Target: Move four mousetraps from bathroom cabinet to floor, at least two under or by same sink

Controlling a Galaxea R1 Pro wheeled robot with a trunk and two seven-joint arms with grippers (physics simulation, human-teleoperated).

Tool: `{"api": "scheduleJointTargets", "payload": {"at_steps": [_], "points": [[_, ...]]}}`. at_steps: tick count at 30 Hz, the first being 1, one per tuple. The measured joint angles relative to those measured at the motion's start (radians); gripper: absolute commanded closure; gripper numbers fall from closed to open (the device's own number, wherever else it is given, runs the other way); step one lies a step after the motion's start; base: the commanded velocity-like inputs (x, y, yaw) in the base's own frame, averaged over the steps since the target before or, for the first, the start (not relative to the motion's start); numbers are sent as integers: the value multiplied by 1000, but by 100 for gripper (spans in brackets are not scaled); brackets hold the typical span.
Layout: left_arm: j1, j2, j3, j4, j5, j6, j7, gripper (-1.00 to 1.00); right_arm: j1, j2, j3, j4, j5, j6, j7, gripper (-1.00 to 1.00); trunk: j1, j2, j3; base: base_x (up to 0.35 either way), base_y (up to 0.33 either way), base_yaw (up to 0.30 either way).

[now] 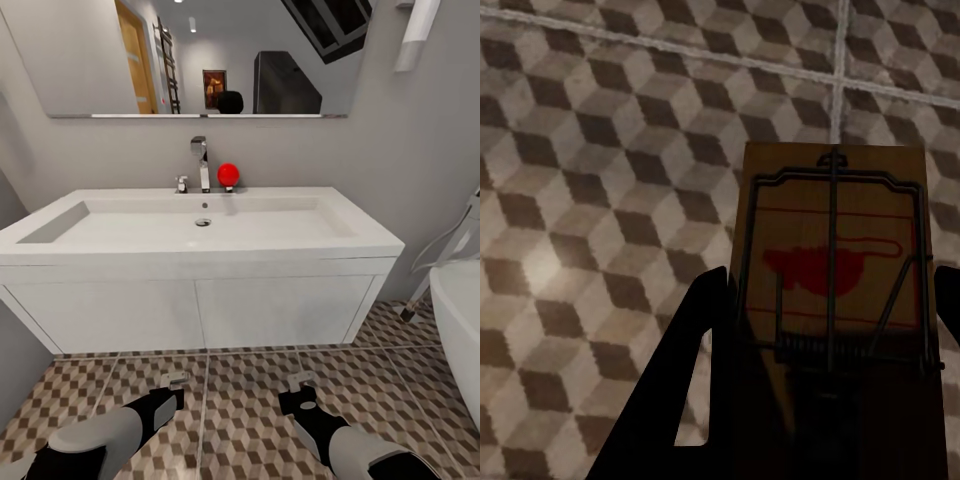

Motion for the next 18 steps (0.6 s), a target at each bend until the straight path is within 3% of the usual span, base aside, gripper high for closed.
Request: {"api": "scheduleJointTargets", "payload": {"at_steps": [18], "points": [[0, 1, 0, 0, 0, 0, 0, 100, 17, 0, 0, 0, 0, -21, 0, 100, 69, -126, -56, 0, 0, 0]]}}
